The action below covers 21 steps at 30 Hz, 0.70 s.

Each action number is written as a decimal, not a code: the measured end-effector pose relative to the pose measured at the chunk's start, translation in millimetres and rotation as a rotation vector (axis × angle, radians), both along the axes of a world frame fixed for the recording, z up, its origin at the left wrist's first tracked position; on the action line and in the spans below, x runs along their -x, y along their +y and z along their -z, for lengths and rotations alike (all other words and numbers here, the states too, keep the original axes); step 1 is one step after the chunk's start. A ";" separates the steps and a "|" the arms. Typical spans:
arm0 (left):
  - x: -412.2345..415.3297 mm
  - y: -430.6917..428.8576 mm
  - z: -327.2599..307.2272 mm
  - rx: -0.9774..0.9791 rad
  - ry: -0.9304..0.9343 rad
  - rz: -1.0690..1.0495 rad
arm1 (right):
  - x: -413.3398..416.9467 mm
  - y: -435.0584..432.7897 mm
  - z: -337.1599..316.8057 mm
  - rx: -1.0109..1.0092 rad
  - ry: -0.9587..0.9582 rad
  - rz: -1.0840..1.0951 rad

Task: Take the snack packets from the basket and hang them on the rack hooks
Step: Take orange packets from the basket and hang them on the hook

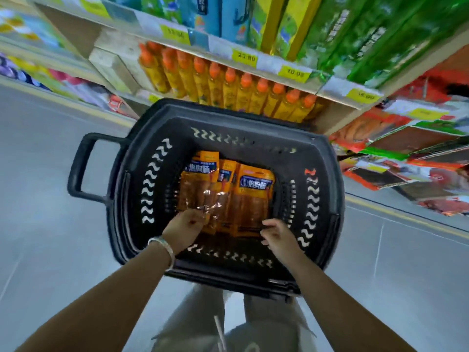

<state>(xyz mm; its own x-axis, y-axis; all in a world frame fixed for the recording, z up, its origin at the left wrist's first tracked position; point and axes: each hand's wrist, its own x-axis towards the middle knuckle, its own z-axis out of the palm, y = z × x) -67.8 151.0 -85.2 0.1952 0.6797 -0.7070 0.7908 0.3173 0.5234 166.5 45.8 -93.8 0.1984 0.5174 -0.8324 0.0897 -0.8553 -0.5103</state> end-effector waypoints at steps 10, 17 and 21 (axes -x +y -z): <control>35.2 32.6 94.7 0.230 0.043 -0.036 | 47.3 59.5 110.2 0.202 -0.059 -0.057; 38.4 55.3 118.0 0.360 0.009 -0.466 | 98.7 121.1 147.9 0.047 0.000 -0.008; 39.7 61.8 117.8 0.304 0.003 -0.559 | 115.9 144.3 162.4 0.152 0.071 0.255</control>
